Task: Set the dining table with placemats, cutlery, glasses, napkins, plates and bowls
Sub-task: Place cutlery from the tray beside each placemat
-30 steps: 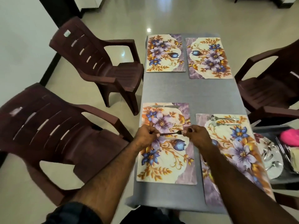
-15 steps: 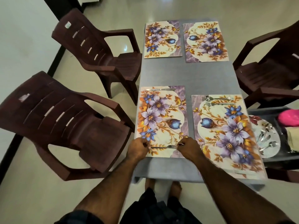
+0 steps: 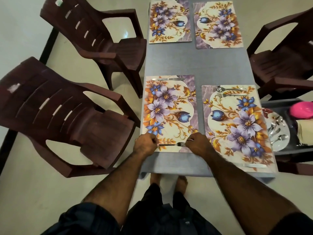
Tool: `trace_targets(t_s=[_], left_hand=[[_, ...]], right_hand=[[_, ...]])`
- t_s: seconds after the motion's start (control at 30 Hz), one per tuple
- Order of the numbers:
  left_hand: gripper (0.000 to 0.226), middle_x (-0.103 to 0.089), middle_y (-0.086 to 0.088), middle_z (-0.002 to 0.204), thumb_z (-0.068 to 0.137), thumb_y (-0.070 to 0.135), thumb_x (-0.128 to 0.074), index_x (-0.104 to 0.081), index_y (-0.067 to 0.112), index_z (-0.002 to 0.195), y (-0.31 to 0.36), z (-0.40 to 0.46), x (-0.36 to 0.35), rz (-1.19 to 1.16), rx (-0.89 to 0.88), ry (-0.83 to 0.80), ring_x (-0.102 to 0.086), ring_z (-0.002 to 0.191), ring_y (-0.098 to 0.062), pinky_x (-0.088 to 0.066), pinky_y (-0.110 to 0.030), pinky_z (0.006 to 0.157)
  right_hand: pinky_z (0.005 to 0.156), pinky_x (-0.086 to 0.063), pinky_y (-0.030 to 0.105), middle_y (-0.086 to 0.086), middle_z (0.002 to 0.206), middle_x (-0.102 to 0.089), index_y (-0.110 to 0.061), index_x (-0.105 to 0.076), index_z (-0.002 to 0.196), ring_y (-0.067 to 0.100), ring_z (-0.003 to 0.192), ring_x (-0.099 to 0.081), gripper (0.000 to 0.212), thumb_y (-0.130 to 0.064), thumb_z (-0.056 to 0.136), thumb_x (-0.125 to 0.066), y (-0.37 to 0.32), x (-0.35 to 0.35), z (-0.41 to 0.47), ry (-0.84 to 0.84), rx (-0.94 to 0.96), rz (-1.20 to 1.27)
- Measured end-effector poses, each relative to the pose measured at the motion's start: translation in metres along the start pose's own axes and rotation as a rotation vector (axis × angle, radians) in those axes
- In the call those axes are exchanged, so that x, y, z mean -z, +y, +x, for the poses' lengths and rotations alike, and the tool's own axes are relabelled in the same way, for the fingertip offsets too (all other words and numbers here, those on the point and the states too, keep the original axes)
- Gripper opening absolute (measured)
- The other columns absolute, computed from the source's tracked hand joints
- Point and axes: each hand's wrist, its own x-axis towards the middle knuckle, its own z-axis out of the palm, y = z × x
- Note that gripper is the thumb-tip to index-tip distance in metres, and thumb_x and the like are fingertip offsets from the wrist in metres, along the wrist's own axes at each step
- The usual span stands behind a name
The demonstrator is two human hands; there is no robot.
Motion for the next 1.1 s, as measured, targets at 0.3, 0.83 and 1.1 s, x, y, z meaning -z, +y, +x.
trace_targets(t_s=[0.3, 0.83, 1.1], left_hand=[[0.018, -0.075, -0.004, 0.103, 0.089, 0.036, -0.076, -0.076, 0.022, 0.101, 0.005, 0.022, 0.0, 0.067, 0.02, 0.096, -0.07, 0.097, -0.03, -0.06, -0.04, 0.084], [0.027, -0.078, -0.006, 0.097, 0.094, 0.039, -0.079, -0.08, 0.012, 0.096, 0.033, 0.005, 0.023, -0.582, -0.084, -0.186, -0.071, 0.09, -0.021, -0.058, -0.037, 0.086], [0.018, -0.078, -0.016, 0.097, 0.1, 0.015, -0.071, -0.078, 0.001, 0.108, 0.061, -0.007, 0.059, -0.808, -0.152, -0.492, -0.069, 0.073, -0.018, -0.056, -0.025, 0.067]], right_hand=[[0.087, -0.055, 0.033, 0.004, 0.106, -0.075, -0.014, -0.073, 0.108, 0.025, 0.095, -0.069, 0.024, -0.035, 0.094, -0.073, -0.005, 0.001, 0.003, 0.086, -0.019, -0.006], [0.089, -0.063, 0.041, 0.005, 0.105, -0.078, -0.016, -0.078, 0.11, 0.026, 0.098, -0.074, 0.022, -0.031, 0.093, -0.078, -0.052, 0.037, 0.0, 0.096, -0.228, 0.998], [0.068, -0.054, 0.026, 0.004, 0.097, -0.08, -0.017, -0.081, 0.101, 0.015, 0.083, -0.072, 0.018, -0.028, 0.087, -0.084, -0.073, 0.055, -0.006, 0.269, -0.174, 1.279]])
